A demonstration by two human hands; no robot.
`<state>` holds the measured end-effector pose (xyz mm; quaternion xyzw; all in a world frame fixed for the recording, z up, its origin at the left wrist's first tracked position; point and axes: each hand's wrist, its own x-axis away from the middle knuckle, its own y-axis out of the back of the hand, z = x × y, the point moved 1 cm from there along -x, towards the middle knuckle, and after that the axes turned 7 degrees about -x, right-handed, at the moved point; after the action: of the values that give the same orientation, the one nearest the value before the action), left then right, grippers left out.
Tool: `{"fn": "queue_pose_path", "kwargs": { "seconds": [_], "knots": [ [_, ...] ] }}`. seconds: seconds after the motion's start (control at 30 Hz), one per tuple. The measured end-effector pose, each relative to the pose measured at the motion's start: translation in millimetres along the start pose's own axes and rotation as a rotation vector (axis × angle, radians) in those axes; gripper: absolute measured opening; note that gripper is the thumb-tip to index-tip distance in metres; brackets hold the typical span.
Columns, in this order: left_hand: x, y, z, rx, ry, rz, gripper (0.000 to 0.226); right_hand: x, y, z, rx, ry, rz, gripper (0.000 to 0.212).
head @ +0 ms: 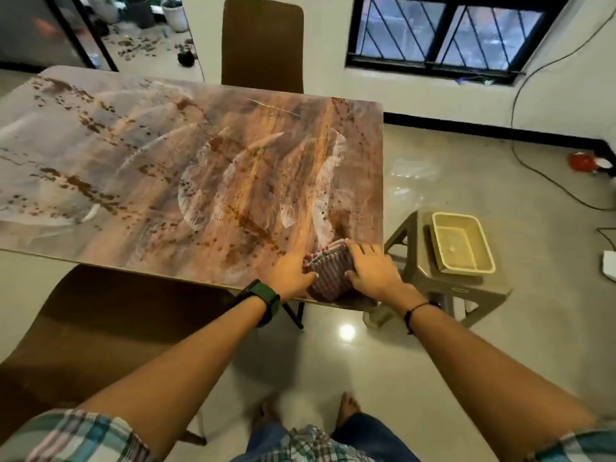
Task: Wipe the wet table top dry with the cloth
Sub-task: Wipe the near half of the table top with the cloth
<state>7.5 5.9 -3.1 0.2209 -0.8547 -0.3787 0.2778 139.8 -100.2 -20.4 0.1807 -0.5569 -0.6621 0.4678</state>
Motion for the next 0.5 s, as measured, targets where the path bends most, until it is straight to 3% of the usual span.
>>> {"fn": "queue_pose_path", "kwargs": {
  "seconds": [0.1, 0.23, 0.33, 0.4, 0.5],
  "knots": [
    [-3, -16, -12, 0.106, 0.171, -0.050, 0.032, 3, -9, -7, 0.058, 0.014, -0.042, 0.065],
    [-12, -31, -23, 0.066, 0.301, -0.128, 0.004, -3, -11, -11, 0.064, 0.147, -0.099, 0.049],
    [-13, -41, -26, 0.061, 0.294, -0.233, 0.030, -8, -9, -16, 0.012, 0.221, -0.058, 0.037],
    [-8, -46, -29, 0.162, 0.339, -0.294, 0.011, -11, -8, -21, -0.087, 0.260, -0.046, 0.030],
    [2, -50, -32, 0.536, 0.498, -0.269, 0.053, -12, 0, -27, -0.329, 0.239, -0.003, 0.025]
  ]
}}
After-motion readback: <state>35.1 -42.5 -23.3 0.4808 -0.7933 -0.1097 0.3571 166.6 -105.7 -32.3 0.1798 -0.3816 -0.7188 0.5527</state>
